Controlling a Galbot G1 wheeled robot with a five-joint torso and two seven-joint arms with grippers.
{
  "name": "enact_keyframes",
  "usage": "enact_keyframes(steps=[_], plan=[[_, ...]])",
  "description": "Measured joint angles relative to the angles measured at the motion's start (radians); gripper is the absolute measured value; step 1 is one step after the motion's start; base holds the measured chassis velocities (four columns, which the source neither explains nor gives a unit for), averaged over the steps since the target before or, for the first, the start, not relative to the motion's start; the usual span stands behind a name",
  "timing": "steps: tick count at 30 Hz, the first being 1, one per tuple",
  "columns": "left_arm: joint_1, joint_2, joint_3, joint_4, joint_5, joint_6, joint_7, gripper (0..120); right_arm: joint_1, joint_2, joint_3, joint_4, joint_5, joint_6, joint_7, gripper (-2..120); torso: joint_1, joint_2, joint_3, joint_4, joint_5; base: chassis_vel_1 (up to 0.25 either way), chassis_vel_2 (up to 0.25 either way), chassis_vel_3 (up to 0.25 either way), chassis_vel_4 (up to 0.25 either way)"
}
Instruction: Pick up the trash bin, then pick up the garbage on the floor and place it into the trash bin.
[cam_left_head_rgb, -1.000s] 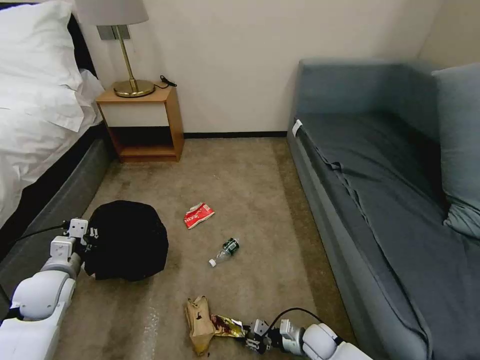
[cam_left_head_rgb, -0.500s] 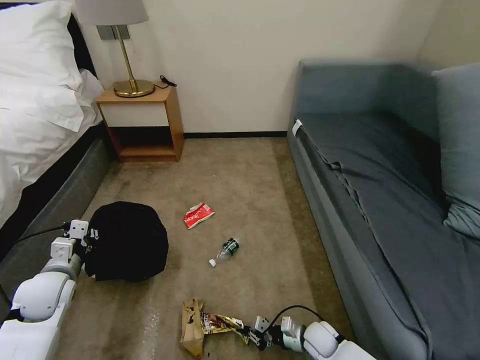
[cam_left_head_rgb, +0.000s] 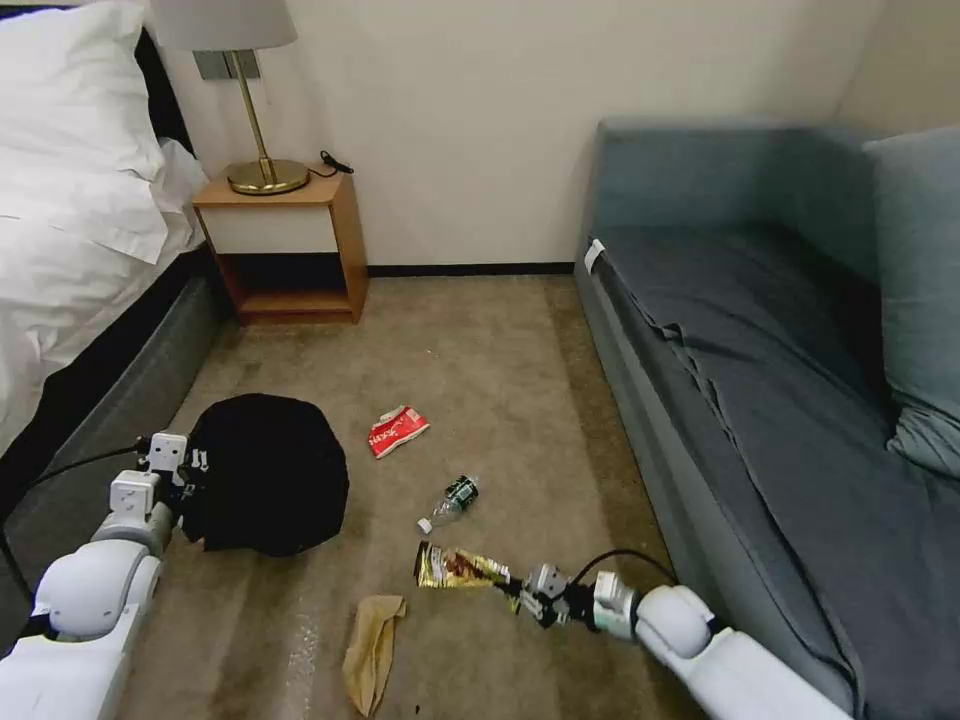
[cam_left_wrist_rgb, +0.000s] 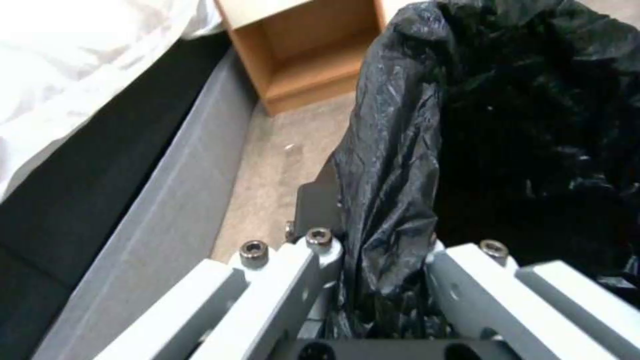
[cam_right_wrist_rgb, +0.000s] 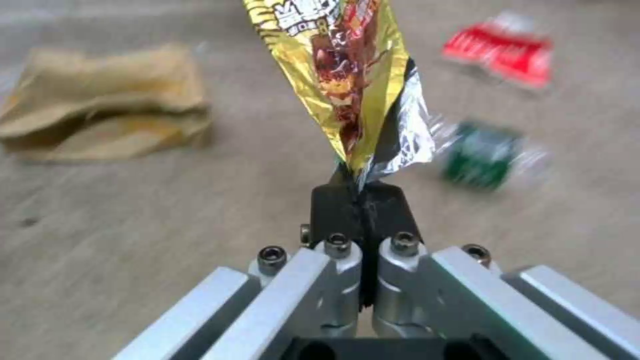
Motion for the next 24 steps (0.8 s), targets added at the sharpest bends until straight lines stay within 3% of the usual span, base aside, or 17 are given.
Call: enact_keyframes(steps=[7,13,19,24], plan=[[-0.015,-0.002,0.029,-0.022,-0.005,-0.016,0.012,4,0.089,-0.042,-0.015,0.076,0.086,-0.025,0.025,0,0.000,0.000,0.000,-0.0001,0.0005,0.000,0.000,0.000,0.000],[-0.035,-0.015,0.062,-0.022,-0.004,-0.036,0.028,4,0.246,-0.061,-0.107,0.131,0.193,-0.069,0.069,0,0.000,0.000,0.000,0.0000,0.0002,0.000,0.000,0.000,0.000],[-0.059,-0.019,0.097,-0.021,-0.002,-0.041,0.033,4,0.402,-0.043,-0.231,0.128,0.272,-0.105,0.110,0,0.000,0.000,0.000,0.0001,0.0004,0.000,0.000,0.000,0.000],[-0.084,-0.023,0.121,-0.019,-0.004,-0.041,0.033,4,0.515,0.026,-0.366,0.081,0.305,-0.132,0.158,0,0.000,0.000,0.000,0.0000,0.0003,0.000,0.000,0.000,0.000]])
